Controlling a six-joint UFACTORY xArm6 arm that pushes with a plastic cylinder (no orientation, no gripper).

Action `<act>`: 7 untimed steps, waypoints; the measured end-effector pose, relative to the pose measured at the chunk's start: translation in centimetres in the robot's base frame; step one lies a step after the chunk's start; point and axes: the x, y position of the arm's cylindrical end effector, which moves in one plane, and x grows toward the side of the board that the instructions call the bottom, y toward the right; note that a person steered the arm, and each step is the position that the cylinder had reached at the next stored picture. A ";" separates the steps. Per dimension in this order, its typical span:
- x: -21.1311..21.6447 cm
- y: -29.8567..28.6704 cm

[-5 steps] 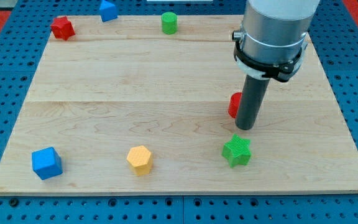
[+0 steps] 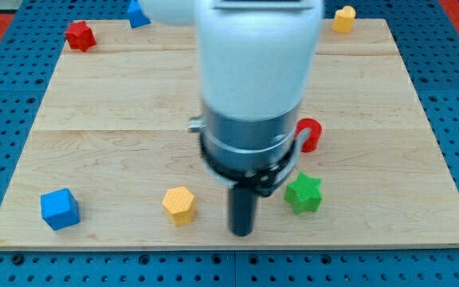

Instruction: Slide the blue cube towards the center

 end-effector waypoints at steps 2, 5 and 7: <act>1.8 -6.8; 1.6 -21.2; -1.6 -23.5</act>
